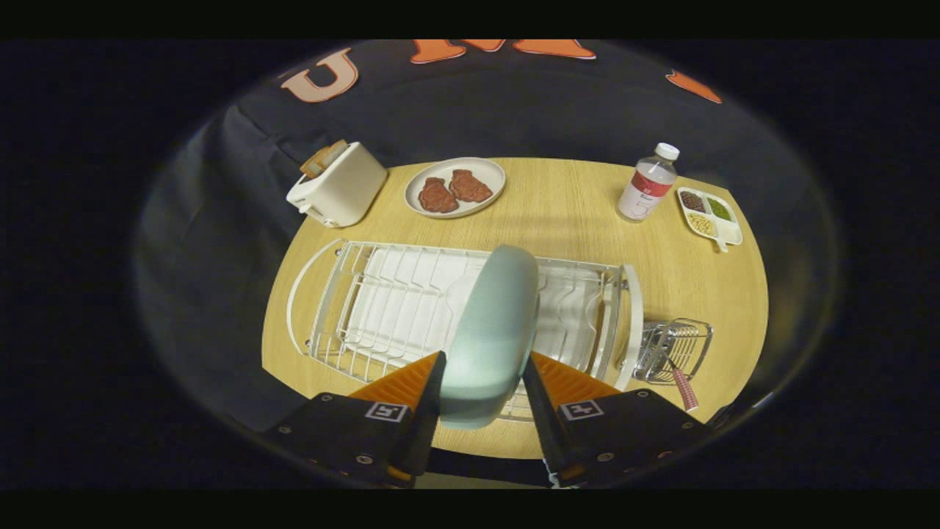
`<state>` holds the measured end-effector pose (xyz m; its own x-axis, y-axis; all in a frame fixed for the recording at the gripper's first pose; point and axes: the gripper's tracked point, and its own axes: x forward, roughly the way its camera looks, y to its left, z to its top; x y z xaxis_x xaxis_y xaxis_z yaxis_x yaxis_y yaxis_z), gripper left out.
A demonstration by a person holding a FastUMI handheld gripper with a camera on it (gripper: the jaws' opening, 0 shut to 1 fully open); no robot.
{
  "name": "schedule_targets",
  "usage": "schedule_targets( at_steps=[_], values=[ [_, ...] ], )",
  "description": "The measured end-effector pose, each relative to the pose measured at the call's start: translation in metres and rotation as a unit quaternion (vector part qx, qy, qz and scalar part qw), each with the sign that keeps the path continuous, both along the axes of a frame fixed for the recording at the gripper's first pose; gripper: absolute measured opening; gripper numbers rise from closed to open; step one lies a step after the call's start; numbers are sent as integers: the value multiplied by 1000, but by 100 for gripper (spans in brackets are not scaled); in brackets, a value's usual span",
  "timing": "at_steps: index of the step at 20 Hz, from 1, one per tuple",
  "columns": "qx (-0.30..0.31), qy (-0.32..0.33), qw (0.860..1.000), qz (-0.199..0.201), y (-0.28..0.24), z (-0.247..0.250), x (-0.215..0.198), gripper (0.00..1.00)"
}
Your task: Take the plate from the dish rack, then take the spoon from the basket and place it into the plate.
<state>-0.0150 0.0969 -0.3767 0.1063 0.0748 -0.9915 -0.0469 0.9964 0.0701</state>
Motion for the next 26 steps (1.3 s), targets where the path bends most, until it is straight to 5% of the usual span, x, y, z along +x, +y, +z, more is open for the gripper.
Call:
schedule_targets(
  at_steps=[6,10,18,26],
  values=[
    [-63,23,998,0,-6,-6,0,55],
    [-134,26,990,-18,-40,-9,-5,42],
    [-141,-11,986,-84,-62,14,-1,29],
    [-170,-48,982,-60,-80,49,-11,25]
  ],
)
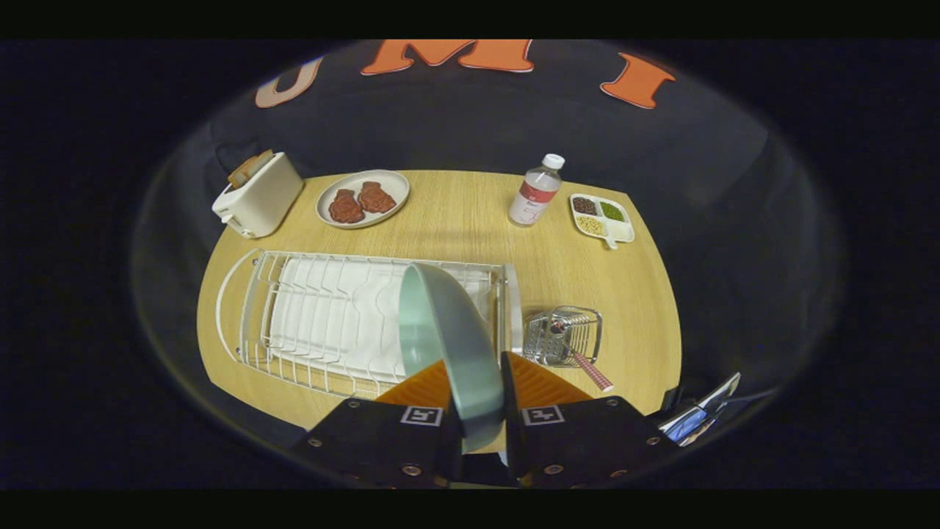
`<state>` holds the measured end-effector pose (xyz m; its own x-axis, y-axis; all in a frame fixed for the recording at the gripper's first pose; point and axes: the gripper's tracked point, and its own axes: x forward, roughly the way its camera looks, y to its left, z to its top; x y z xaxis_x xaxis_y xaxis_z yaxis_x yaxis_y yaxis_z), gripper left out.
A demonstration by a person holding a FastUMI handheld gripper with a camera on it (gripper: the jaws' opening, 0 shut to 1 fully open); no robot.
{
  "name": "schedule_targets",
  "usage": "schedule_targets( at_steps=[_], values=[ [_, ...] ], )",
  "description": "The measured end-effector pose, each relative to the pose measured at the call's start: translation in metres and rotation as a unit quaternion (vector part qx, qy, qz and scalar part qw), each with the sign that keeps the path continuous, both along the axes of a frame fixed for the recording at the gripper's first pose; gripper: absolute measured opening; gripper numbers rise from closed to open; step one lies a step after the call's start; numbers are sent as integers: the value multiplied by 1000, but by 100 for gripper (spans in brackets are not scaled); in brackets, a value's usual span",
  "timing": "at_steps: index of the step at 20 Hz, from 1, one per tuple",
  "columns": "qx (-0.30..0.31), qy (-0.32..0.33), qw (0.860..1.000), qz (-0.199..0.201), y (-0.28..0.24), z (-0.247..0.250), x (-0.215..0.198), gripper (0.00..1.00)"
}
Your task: Take the plate from the dish rack, then take the spoon from the basket and place it into the plate.
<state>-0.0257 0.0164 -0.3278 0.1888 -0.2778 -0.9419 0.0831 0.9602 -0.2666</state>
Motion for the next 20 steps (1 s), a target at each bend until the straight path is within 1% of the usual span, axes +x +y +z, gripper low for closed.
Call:
schedule_targets(
  at_steps=[1,4,8,19,20],
  values=[
    [1,-6,1000,0,-1,5,-3,25],
    [31,-12,999,-9,2,19,-15,25],
    [48,-19,998,-19,-8,31,-35,25],
    [104,19,992,-68,-31,15,-122,25],
    [117,21,990,-74,-30,13,-130,25]
  ],
)
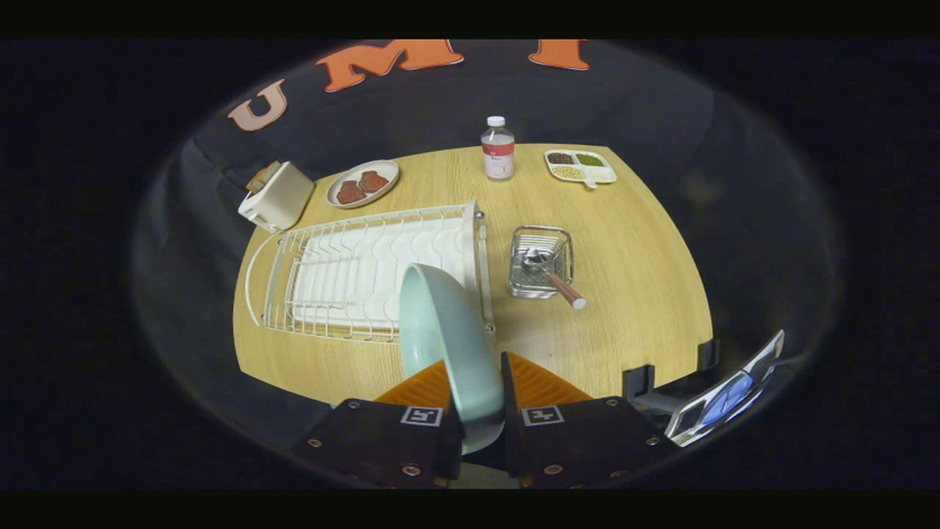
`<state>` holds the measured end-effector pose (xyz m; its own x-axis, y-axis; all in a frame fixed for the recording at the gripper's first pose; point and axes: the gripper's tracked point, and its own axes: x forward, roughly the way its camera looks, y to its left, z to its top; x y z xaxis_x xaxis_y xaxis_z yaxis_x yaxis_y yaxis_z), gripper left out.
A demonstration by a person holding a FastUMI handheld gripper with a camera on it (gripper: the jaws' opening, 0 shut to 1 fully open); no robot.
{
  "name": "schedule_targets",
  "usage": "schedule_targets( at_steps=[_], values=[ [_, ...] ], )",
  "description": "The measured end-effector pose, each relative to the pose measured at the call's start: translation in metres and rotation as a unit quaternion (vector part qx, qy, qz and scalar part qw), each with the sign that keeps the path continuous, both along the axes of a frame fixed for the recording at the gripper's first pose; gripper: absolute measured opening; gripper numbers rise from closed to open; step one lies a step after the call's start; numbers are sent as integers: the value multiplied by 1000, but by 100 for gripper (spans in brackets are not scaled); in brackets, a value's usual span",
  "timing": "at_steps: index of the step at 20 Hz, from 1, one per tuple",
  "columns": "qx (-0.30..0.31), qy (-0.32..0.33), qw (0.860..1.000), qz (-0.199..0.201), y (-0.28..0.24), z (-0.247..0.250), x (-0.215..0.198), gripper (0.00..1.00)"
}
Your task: Take the plate from the dish rack, then take the spoon from the basket and place it into the plate.
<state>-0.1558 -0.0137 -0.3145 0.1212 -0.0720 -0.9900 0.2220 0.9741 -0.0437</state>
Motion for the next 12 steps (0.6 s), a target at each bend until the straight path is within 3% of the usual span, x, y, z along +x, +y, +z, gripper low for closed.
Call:
schedule_targets(
  at_steps=[12],
  values=[
    [95,30,994,-35,9,-50,-72,25]
  ],
)
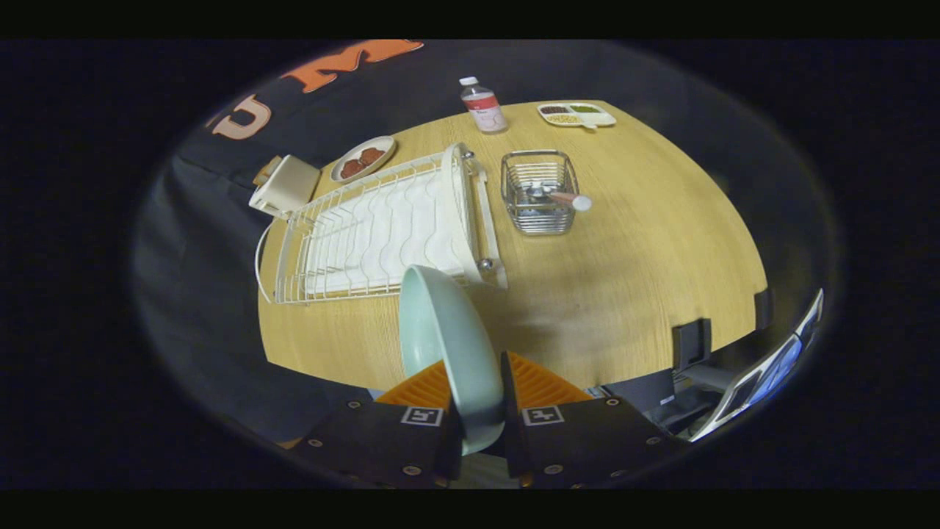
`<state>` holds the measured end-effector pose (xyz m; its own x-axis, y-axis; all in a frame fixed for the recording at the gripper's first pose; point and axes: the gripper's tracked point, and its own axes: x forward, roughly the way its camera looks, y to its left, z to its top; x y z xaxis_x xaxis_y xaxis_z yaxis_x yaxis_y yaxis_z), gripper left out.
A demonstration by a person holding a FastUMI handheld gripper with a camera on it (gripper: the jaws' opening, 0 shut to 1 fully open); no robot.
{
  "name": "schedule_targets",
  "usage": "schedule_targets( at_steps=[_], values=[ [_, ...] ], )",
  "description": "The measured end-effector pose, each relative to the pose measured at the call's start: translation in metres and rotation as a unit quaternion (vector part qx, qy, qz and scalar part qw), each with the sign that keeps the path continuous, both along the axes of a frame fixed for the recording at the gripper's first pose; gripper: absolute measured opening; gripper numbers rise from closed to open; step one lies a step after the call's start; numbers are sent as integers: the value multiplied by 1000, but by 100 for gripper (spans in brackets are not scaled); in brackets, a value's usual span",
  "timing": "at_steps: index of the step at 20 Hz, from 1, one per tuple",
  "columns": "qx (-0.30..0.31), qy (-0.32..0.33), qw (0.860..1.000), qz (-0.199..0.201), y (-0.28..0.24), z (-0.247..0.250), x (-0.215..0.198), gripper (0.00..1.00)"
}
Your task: Take the plate from the dish rack, then take the spoon from the basket and place it into the plate.
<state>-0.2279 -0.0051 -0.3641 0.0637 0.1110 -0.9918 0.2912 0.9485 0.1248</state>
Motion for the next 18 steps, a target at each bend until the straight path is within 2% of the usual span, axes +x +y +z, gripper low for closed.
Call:
schedule_targets(
  at_steps=[6,10,13,16,18],
  values=[
    [10,5,1000,23,3,-28,-12,25],
    [20,5,1000,18,6,-40,-14,25],
    [48,7,999,-3,13,-50,-18,25],
    [78,24,996,-47,17,-58,-23,25],
    [72,26,996,-52,11,-64,-25,28]
  ],
)
